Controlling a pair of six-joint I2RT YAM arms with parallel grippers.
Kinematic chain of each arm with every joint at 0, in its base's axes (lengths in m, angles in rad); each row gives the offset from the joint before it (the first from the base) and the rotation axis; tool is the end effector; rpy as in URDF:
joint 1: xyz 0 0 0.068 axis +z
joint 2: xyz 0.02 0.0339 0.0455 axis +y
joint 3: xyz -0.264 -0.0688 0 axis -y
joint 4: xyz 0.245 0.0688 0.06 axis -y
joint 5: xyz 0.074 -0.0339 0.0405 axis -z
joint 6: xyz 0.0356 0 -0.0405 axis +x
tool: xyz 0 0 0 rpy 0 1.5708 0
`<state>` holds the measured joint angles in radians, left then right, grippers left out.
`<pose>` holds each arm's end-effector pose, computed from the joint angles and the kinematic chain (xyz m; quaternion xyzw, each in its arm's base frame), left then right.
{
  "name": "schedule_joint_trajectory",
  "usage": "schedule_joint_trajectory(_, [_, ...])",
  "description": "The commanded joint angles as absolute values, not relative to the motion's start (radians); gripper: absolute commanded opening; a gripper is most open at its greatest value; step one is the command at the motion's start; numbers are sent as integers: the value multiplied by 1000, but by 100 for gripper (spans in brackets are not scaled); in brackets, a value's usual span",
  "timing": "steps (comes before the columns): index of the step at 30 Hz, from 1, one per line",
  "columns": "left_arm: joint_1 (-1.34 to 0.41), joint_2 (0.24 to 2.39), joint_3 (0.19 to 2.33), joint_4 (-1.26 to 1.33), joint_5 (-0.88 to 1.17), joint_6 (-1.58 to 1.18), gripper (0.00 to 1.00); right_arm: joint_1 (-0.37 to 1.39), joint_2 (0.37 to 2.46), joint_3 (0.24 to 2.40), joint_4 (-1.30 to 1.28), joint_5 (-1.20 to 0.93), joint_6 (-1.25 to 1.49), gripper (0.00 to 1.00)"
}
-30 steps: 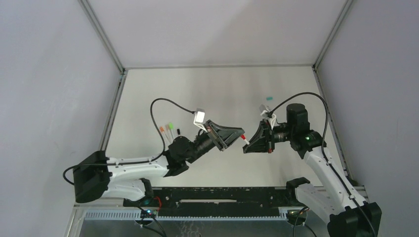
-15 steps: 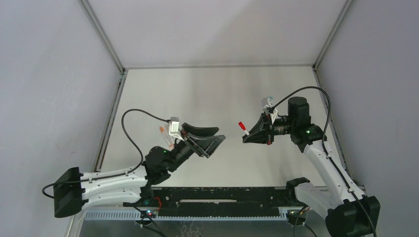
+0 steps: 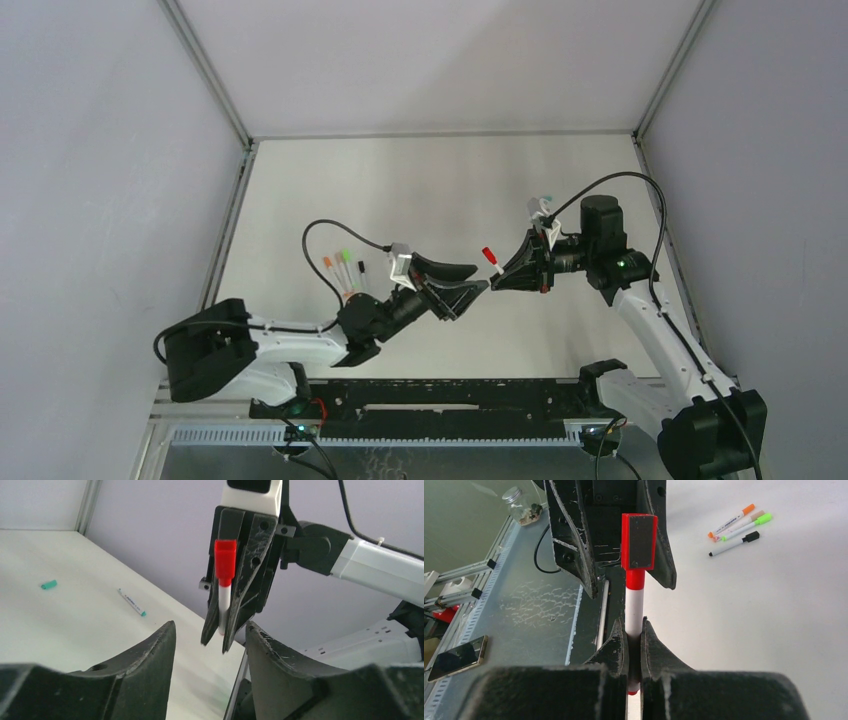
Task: Insert the pens into the pen caps
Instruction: Place the pen at the center of the board.
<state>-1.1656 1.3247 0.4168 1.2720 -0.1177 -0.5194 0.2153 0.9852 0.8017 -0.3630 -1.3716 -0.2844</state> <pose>0.1047 -0.2336 0.2523 0.1339 0.5525 -0.5913 0.5720 0.1832 0.0758 0.3057 -0.4675 0.5769 0.5386 0.3981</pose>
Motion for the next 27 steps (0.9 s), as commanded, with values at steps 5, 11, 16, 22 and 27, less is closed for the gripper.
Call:
schedule_joint_trajectory(5, [-1164, 1427, 555, 1410, -78, -503, 47, 211, 990, 839, -359, -1403, -305, 0])
schedule_joint_trajectory(11, [-1164, 1473, 593, 1410, -58, -522, 36, 210, 988, 839, -357, -1403, -302, 0])
schedule_joint_trajectory(16, [-1164, 1494, 608, 1410, -56, -534, 23, 209, 990, 839, -359, -1405, -302, 0])
schedule_joint_trajectory(22, [-1164, 1502, 612, 1411, -51, -542, 0, 210, 990, 839, -359, -1406, -302, 0])
schedule_joint_trajectory(27, [-1163, 1486, 585, 1410, -67, -539, 0, 210, 990, 839, -366, -1401, -308, 23])
